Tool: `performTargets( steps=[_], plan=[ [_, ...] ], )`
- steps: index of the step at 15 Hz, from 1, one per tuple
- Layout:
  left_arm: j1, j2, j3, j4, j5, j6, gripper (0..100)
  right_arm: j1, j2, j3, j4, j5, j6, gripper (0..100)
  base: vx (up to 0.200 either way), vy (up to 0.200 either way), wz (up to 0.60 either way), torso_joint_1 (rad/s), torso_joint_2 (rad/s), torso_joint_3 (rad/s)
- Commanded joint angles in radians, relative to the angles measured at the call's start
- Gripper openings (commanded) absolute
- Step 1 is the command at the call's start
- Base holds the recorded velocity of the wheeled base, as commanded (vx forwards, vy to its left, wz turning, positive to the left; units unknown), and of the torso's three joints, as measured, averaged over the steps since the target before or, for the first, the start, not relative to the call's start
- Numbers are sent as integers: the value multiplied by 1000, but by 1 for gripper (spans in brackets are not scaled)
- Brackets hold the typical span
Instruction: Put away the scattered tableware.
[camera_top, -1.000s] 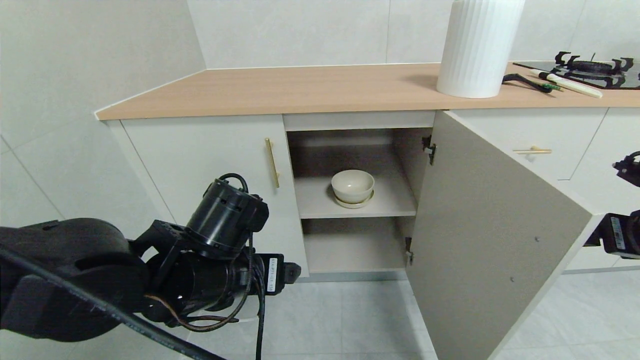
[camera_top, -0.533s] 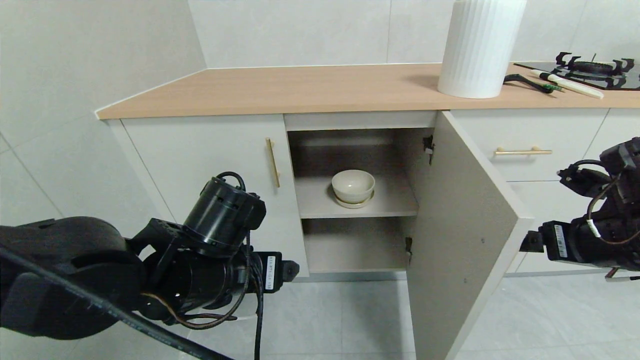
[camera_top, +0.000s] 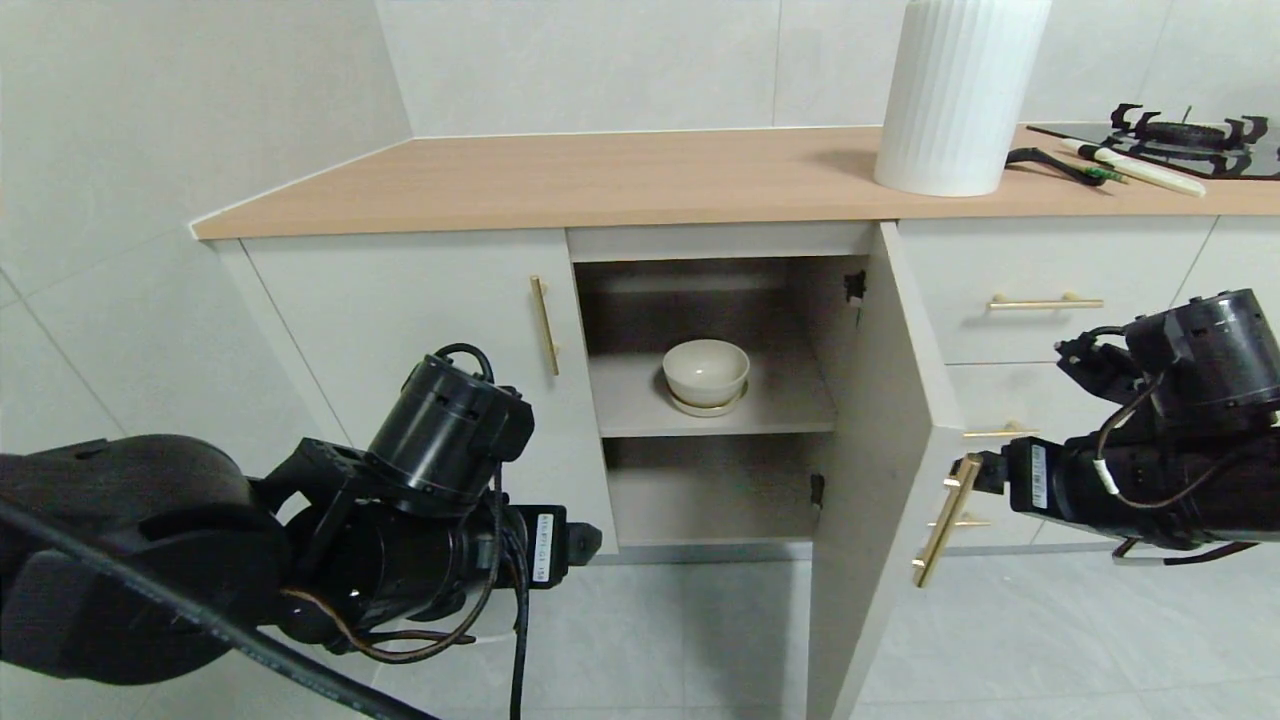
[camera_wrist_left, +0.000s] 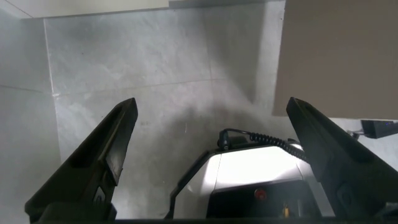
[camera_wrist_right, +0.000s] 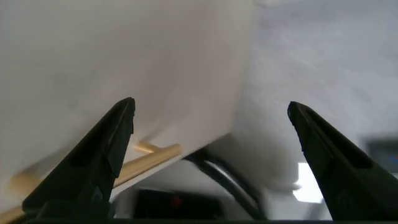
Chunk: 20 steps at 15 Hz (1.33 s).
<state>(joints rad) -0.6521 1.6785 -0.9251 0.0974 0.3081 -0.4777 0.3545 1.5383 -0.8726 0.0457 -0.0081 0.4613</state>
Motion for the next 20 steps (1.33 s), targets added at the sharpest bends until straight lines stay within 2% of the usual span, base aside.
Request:
performTargets(
  steps=[1, 3, 7, 8, 10, 15, 17, 20],
  plan=[
    [0, -3, 0, 1, 0, -1, 100, 52, 42, 47, -72, -3, 11, 100, 0, 0, 0, 0, 0, 0],
    [2, -10, 0, 1, 0, -1, 100, 69, 60, 81, -164, -3, 17, 100, 0, 0, 0, 0, 0, 0],
    [2, -17, -1, -1, 2, -1, 100, 100, 94, 87, -230, -1, 25, 100, 0, 0, 0, 0, 0, 0],
    [5, -31, -1, -1, 2, -2, 100, 112, 160, 81, -343, -1, 19, 100, 0, 0, 0, 0, 0, 0],
    [6, -49, -4, -1, 3, 1, 100, 110, 206, 66, -425, 0, 7, 100, 0, 0, 0, 0, 0, 0],
    [22, -82, -9, -1, 3, 5, 100, 110, 301, -105, -382, 14, -93, 100, 0, 0, 0, 0, 0, 0],
    [35, -89, -3, -1, 3, 50, 100, 110, 325, -137, -389, 17, -93, 100, 0, 0, 0, 0, 0, 0],
    [45, -86, -3, -1, 5, 56, 100, 110, 361, -160, -392, 16, -89, 100, 0, 0, 0, 0, 0, 0]
  ],
)
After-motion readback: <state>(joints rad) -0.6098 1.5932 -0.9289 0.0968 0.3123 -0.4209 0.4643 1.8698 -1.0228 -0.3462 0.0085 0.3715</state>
